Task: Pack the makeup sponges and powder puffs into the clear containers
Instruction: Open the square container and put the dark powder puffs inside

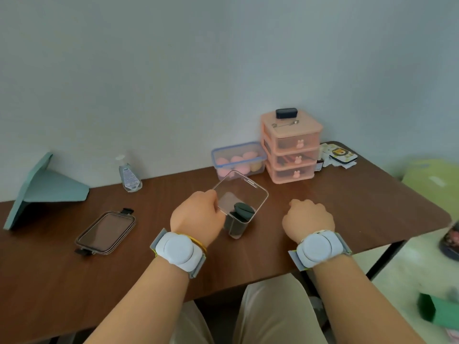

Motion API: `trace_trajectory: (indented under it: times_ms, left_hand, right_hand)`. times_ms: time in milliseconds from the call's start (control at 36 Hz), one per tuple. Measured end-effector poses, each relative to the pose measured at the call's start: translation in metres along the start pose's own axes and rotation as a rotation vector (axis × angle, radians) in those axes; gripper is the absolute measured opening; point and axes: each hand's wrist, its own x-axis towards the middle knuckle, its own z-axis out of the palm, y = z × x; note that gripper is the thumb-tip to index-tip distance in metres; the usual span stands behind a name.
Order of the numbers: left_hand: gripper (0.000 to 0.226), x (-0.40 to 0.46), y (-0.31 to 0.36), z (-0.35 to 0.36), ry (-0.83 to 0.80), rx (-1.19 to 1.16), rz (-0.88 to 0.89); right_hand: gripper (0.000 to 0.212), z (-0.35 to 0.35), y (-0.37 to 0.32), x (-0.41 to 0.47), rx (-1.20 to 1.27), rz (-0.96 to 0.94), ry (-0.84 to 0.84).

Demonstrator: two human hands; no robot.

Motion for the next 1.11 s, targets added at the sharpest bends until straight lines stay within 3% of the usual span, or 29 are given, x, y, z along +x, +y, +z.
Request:
trace_trajectory:
  times_ms: [333,528,667,917,1028,1111]
  left_hand:
    - [0.008,-0.011,0.012,0.003,-0.036,-0.008,0.033]
    - [0.005,-0.014,0.014,0.000,-0.050,-0.015,0.021]
    - [0.003,-0.015,0.015,0.000,-0.056,-0.015,0.016]
    - [0.003,-0.014,0.015,-0.003,-0.081,-0.012,0.008]
    - [0.004,-0.015,0.015,-0.004,-0.086,-0.019,0.013]
    - [0.003,-0.017,0.015,-0.004,-0.092,-0.031,0.019]
  right_hand:
    - [0.029,0.006,0.009,-0.007,0.038,-0.004,-0.037]
    - [0.029,0.006,0.011,-0.008,0.094,-0.041,0.098]
    - [0.030,-0.004,0.008,-0.004,0.174,-0.036,0.080]
    - [0.022,-0.050,-0.004,-0.017,0.443,-0.191,0.459]
    - [0.022,-0.054,-0.019,-0.021,0.691,-0.254,0.367]
    - [0.019,-0.043,-0.034,-0.021,0.715,-0.283,0.244]
